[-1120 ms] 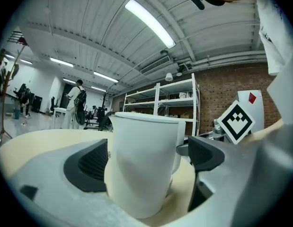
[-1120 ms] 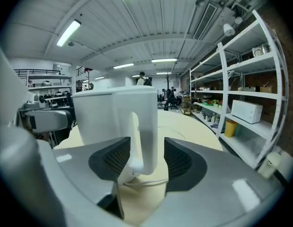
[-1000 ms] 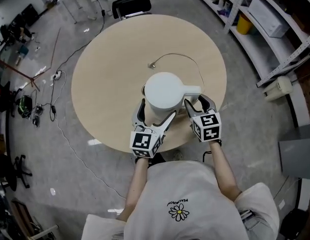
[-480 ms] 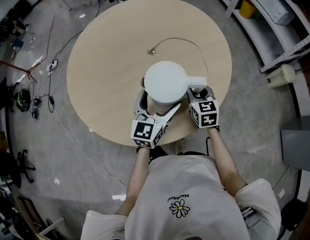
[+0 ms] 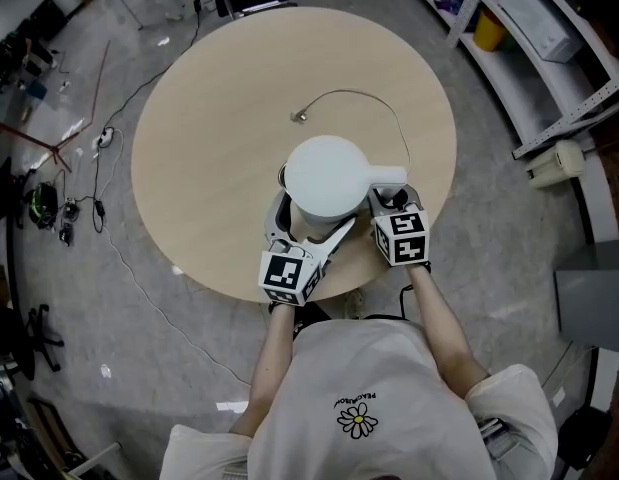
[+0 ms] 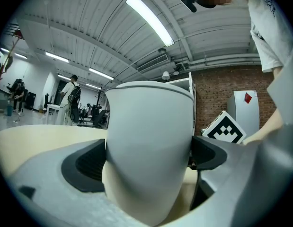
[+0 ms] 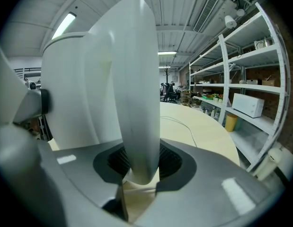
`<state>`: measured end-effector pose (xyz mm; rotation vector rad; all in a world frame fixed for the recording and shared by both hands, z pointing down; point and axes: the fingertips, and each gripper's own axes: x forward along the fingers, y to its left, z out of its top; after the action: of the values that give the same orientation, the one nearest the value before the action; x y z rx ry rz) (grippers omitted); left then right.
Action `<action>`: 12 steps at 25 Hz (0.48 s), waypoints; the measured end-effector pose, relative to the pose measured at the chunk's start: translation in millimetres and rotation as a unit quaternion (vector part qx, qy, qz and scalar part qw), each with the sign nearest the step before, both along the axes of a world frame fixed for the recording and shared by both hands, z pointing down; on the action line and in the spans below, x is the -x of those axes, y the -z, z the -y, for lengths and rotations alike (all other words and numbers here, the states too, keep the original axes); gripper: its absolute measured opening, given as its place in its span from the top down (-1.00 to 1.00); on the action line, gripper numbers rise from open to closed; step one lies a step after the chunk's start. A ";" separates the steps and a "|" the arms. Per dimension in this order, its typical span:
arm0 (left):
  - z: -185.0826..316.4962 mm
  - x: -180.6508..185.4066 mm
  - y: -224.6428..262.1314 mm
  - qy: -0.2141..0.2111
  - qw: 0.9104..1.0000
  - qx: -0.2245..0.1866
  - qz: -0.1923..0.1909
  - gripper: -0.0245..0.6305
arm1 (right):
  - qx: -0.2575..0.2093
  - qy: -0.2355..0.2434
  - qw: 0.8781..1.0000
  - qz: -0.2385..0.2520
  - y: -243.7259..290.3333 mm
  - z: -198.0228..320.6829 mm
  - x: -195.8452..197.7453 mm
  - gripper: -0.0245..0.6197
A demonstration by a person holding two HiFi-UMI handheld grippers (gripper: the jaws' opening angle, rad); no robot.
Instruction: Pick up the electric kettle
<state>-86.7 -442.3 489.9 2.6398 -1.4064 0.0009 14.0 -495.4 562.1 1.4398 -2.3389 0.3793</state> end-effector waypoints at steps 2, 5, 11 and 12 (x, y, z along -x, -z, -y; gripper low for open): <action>-0.1 0.9 -0.1 0.000 1.000 0.000 0.000 -0.80 | 0.002 0.001 1.000 -0.001 -0.5 -0.2 0.9 0.53; 0.1 0.6 0.3 0.002 1.000 -0.001 0.001 -0.80 | 0.006 0.001 1.000 -0.003 -0.5 0.2 0.4 0.53; -1.8 2.4 1.1 0.003 1.000 0.000 0.014 -0.78 | 0.006 -0.009 1.000 -0.005 0.6 1.5 0.3 0.60; -1.8 1.9 1.6 0.003 1.000 0.003 0.018 -0.78 | 0.006 -0.010 1.000 -0.005 1.0 2.1 -0.1 0.60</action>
<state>-88.6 -440.5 488.4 2.6434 -1.4230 0.0536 14.1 -497.5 561.1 1.4581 -2.3123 0.3891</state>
